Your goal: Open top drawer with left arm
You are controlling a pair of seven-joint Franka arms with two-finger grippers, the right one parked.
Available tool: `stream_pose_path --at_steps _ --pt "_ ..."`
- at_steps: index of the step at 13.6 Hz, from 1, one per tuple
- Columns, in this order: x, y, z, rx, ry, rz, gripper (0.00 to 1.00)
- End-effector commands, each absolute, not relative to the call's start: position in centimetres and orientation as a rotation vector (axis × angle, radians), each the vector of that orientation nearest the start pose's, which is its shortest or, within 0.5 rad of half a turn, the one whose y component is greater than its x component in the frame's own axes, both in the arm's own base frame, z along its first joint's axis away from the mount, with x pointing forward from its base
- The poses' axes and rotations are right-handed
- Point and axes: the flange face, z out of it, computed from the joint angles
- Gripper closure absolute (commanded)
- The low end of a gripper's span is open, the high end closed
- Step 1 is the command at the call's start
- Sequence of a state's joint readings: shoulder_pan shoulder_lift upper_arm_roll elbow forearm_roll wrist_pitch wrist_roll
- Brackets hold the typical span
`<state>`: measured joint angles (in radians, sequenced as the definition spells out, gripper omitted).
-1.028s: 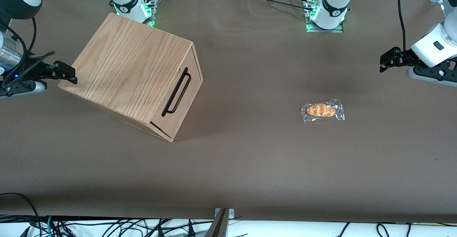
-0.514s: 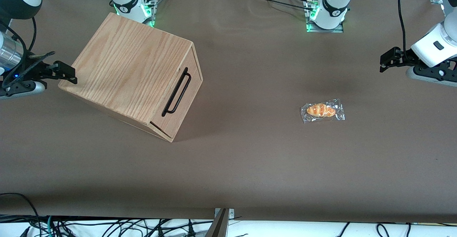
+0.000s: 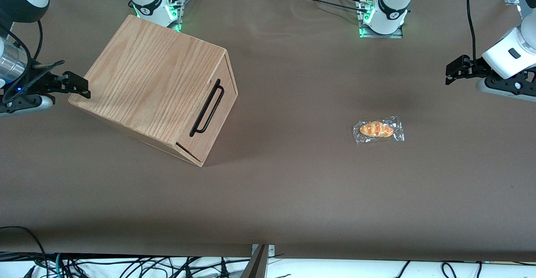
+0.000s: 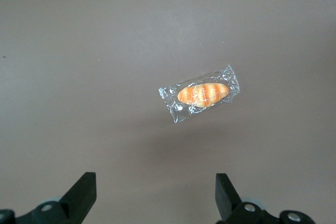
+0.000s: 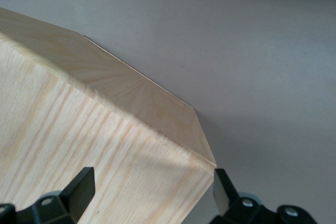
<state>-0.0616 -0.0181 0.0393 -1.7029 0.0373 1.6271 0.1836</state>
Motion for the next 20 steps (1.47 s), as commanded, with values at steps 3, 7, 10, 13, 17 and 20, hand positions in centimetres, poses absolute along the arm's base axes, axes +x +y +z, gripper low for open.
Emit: stream_pose_path --at_steps 3,7,10,13,17,20 --pt "55.2 -0.8 58.1 -3.074 0.331 0.080 0.00" --pt "55.2 -0.9 58.0 -3.073 0.333 0.080 0.00" --pt "55.3 -0.8 57.9 -3.074 0.331 0.085 0.00" --pt "55.3 -1.0 57.7 -3.073 0.336 0.092 0.00" --pt "55.5 -1.0 57.4 -3.073 0.336 0.101 0.00" --pt "55.8 -1.3 56.6 -3.086 0.346 0.124 0.00"
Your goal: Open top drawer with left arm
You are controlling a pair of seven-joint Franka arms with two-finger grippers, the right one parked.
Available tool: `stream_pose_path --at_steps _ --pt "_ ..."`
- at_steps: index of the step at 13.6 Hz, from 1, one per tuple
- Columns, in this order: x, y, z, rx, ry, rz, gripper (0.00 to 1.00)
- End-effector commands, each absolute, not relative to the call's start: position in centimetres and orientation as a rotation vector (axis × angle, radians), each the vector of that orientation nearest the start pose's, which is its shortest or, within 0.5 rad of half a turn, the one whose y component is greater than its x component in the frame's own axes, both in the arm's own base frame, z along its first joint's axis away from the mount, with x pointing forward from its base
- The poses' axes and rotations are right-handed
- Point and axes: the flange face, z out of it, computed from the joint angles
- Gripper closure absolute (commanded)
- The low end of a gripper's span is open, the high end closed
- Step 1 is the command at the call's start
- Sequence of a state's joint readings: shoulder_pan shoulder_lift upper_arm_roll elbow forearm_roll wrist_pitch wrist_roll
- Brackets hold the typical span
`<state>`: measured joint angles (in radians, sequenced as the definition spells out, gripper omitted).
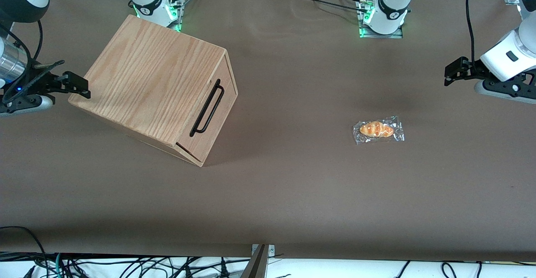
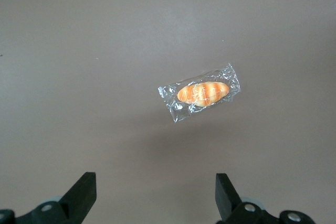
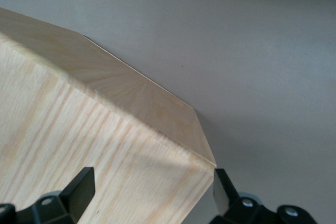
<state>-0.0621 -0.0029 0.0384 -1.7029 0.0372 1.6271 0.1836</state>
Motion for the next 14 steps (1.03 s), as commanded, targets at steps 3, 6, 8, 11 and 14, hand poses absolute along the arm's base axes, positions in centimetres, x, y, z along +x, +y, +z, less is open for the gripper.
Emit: stream_pose_path --at_steps 3,6,8,11,14 --pt "56.4 -3.6 54.5 -3.187 0.369 0.182 0.00" --pt "56.9 -8.6 51.9 -3.296 0.445 0.265 0.00" --pt "56.8 -14.6 49.8 -3.354 0.540 0.343 0.00" --pt "57.5 -24.5 48.6 -3.423 0.533 0.411 0.00" --pt "57.6 -34.4 45.7 -3.472 0.343 0.363 0.00"
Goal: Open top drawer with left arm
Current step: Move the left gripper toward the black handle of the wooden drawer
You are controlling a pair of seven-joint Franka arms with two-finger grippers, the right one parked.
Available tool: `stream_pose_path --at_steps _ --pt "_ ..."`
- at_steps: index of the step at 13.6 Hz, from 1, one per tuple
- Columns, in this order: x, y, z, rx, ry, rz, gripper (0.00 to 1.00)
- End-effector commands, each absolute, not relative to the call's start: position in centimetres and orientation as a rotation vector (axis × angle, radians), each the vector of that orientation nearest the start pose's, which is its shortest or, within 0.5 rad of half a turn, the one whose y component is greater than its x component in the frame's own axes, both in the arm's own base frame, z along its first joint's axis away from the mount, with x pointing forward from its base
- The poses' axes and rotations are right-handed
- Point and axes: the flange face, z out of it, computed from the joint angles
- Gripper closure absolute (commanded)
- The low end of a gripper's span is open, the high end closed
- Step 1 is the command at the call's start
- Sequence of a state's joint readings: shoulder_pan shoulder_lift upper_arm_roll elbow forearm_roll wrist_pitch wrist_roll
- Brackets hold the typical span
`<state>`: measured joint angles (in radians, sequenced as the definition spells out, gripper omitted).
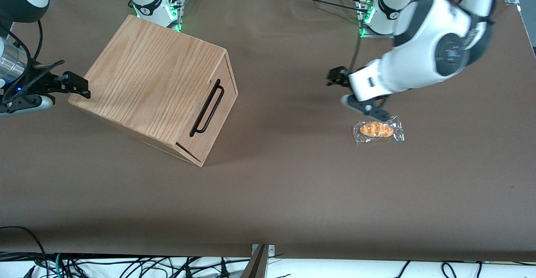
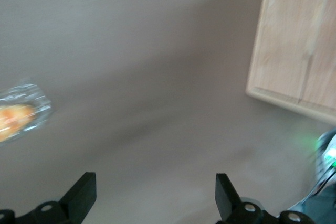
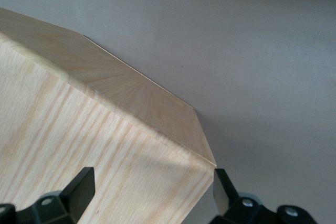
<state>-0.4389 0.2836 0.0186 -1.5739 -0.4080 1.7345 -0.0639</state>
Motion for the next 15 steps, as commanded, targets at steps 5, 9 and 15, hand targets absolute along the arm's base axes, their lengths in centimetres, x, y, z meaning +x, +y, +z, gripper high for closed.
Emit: stream_pose_path --at_steps 5,9,15 --pt "56.9 -45.2 41.4 -3.642 -0.022 0.167 0.00" --pt "57.8 -50.4 40.2 -3.720 -0.068 0.172 0.00" --pt "55.4 -54.7 39.2 -3.758 0.010 0.097 0.00"
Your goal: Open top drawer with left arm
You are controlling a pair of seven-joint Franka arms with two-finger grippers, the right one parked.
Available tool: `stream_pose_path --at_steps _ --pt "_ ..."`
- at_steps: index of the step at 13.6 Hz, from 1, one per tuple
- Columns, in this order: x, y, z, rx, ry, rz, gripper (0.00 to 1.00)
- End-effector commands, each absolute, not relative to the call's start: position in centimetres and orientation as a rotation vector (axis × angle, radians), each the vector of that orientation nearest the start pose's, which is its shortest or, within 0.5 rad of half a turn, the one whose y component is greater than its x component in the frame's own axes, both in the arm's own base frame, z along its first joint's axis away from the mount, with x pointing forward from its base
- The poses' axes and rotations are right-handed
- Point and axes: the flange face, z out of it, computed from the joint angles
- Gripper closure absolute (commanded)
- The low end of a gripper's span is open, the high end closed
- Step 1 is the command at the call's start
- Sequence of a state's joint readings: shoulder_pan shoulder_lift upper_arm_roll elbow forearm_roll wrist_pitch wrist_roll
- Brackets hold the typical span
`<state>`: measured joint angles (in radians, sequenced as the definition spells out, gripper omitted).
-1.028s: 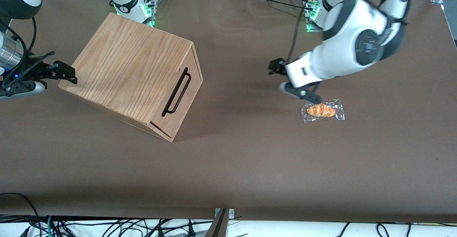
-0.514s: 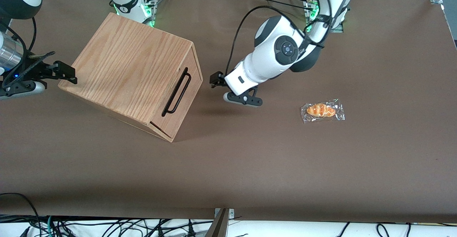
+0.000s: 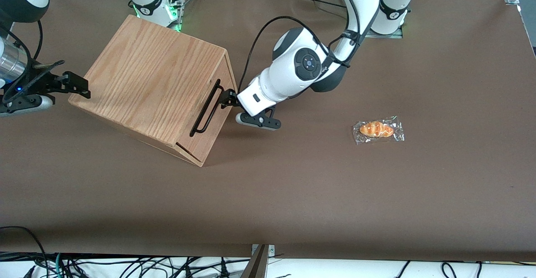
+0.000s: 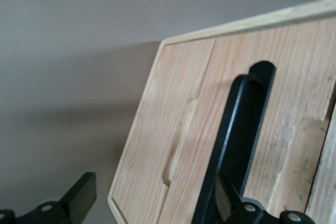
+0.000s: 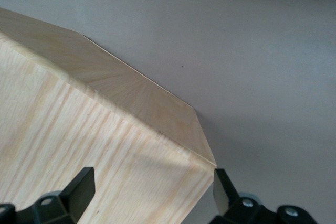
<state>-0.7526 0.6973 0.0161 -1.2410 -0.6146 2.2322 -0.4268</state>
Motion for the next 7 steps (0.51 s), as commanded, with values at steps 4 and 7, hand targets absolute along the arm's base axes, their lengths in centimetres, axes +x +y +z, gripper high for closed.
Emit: stream_pose_path --at_steps 4,7 --pt "53.8 -56.3 38.5 2.531 -0.040 -0.085 0.00" --pt "53.1 -57.1 37.8 2.544 -0.059 -0.091 0.00"
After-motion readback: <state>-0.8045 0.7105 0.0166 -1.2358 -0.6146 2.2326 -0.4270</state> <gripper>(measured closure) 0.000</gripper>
